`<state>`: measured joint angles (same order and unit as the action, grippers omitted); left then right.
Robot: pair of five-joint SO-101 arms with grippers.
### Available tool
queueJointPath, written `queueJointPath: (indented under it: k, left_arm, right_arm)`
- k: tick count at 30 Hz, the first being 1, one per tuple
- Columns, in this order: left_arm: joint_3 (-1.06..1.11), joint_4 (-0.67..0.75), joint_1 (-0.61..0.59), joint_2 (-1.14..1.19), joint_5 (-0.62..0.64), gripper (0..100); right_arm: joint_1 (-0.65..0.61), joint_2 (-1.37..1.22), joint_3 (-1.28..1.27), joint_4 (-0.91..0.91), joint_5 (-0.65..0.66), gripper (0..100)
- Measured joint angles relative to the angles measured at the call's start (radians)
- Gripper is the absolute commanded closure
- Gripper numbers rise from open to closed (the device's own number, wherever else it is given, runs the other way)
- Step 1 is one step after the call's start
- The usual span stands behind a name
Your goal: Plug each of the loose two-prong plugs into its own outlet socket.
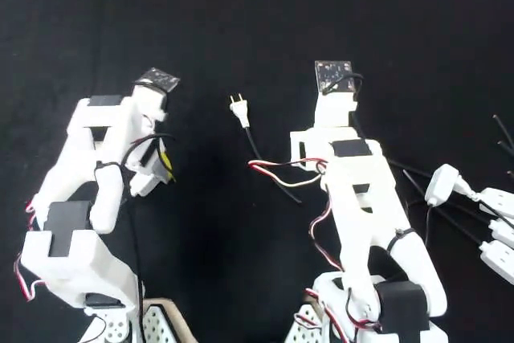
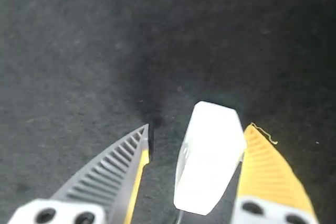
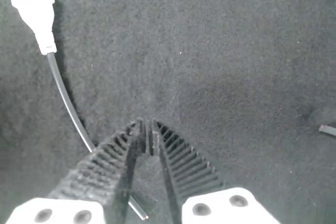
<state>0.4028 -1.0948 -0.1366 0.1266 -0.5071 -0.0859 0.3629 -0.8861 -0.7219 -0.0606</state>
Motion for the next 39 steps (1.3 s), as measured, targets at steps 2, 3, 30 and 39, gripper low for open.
queueJointPath:
  k: [2,3,30,39]
  left_arm:
    - [0.000,-0.002,0.003,0.000,0.000,73]
    - [0.000,-0.003,0.009,0.000,0.000,73]
    - [-0.239,-0.290,-0.032,-0.097,-0.239,73]
    - [0.100,-0.229,-0.002,-0.540,-0.068,73]
  right_arm:
    - [0.000,0.000,-0.017,0.014,0.000,98.2]
    - [0.000,0.000,-0.023,0.021,0.000,98.2]
    - [-0.048,0.000,-0.040,0.031,0.017,98.2]
    - [-0.196,0.000,-0.097,0.181,0.107,97.9]
